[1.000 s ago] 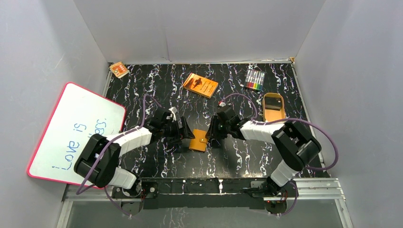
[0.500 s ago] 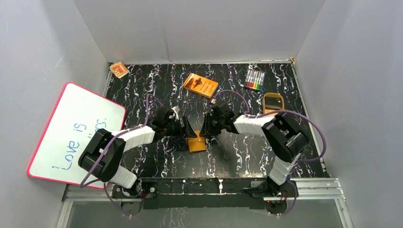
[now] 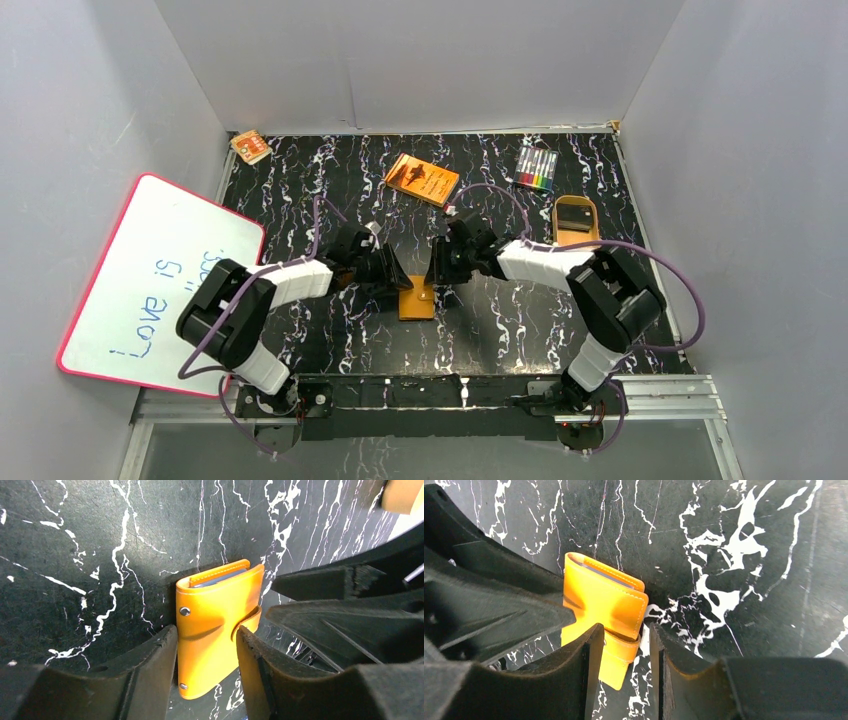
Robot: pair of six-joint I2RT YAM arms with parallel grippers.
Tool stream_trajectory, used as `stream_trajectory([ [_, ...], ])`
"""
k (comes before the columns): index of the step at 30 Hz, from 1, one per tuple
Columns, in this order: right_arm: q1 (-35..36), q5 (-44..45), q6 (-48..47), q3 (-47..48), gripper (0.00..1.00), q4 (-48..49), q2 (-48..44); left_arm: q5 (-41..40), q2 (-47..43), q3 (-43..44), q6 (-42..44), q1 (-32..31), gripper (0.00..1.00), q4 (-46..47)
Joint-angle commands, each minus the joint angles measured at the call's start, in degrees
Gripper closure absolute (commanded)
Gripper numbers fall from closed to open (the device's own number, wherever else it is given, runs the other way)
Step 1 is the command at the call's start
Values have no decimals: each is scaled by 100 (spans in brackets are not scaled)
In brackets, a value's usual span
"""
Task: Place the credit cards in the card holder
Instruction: Open the card holder at the center of the board.
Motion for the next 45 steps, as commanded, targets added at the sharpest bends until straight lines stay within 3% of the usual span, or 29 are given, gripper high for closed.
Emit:
stream_trajectory([
  [1, 60, 440, -283, 138, 52, -429, -474, -592, 390, -142, 88, -58, 55, -516],
  [10, 746, 1425, -605, 289, 53, -1066, -689, -790, 518, -194, -10, -115, 67, -516],
  [22, 1647, 2624, -379, 831, 46, -1281, -114, -757, 371, -454, -289, -189, 71, -365],
  [32, 1737, 3142, -455, 1262, 45, -1804, 502, -601, 264, -716, -581, -263, 73, -65],
  [39, 1790, 3309, -455, 1166, 50, -1953, 534, -565, 203, -800, -647, -289, 74, 36],
  [45, 1834, 3441, -473, 1108, 63, -2056, 499, -565, 118, -800, -654, -298, 74, 32],
])
